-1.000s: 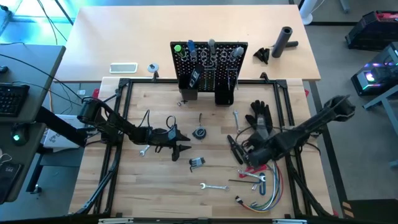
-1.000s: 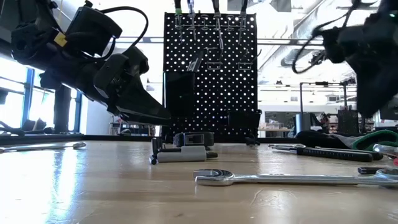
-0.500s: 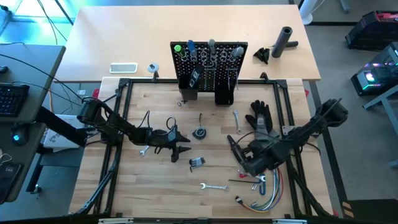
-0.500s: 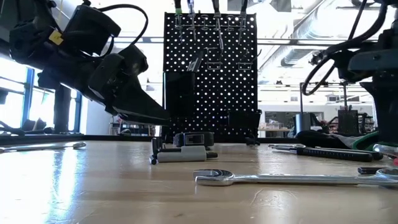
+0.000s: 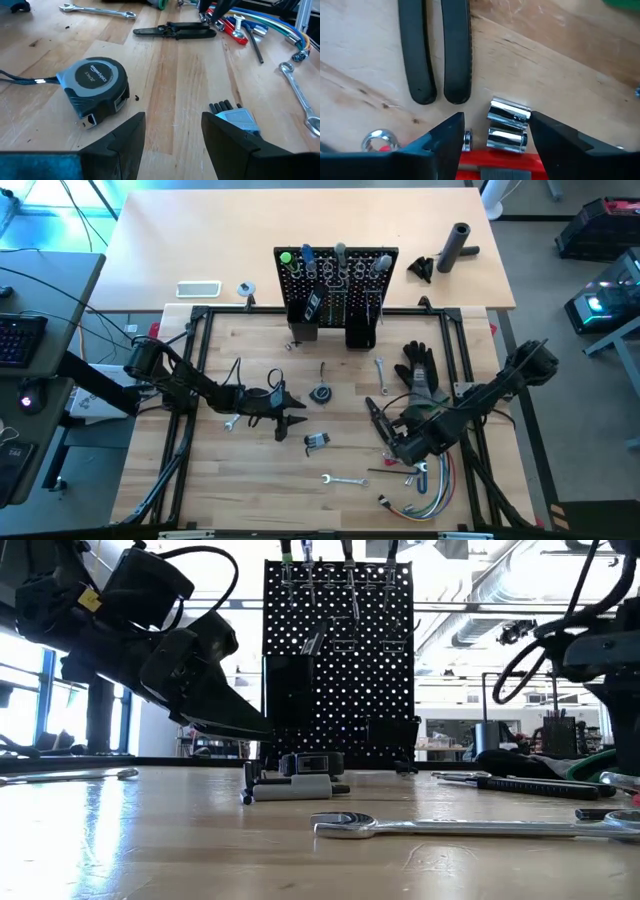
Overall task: Hang tools onto peg board
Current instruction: Put the silver socket driver on the right black bin on the peg board
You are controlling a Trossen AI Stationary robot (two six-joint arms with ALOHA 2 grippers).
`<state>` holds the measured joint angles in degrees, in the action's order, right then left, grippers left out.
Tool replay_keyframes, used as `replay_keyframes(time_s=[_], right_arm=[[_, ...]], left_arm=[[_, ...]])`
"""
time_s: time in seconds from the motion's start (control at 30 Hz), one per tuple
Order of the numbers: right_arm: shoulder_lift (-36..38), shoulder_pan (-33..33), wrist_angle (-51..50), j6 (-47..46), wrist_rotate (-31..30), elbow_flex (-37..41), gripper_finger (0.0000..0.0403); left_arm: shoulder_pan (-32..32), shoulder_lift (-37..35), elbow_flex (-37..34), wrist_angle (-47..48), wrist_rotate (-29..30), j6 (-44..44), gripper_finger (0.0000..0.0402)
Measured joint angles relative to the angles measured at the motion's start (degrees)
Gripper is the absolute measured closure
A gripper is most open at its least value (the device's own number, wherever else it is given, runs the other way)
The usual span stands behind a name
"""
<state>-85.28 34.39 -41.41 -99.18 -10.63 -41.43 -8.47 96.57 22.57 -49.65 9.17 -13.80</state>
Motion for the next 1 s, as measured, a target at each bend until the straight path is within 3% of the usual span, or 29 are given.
replay_keyframes(time_s=[0.2,0.47,0.8,1.0], right_arm=[[-1.93,-0.02,-0.12,0.02,0.05,0.04,0.0209],[-2.05,0.00,-0.07,2.28,-3.16,0.04,0.0302],[-2.04,0.00,1.45,4.53,-5.00,0.04,0.0296],[-0.16,0.00,2.73,6.09,-9.18,-0.47,0.0300]], left_arm=[[0.00,0.00,0.00,0.02,0.00,0.04,0.0213],[0.00,0.00,0.00,0.04,0.00,-0.01,0.0213],[0.00,0.00,0.00,-1.05,0.00,-0.48,0.0213],[0.02,0.00,0.04,-4.48,0.01,0.90,0.0213]])
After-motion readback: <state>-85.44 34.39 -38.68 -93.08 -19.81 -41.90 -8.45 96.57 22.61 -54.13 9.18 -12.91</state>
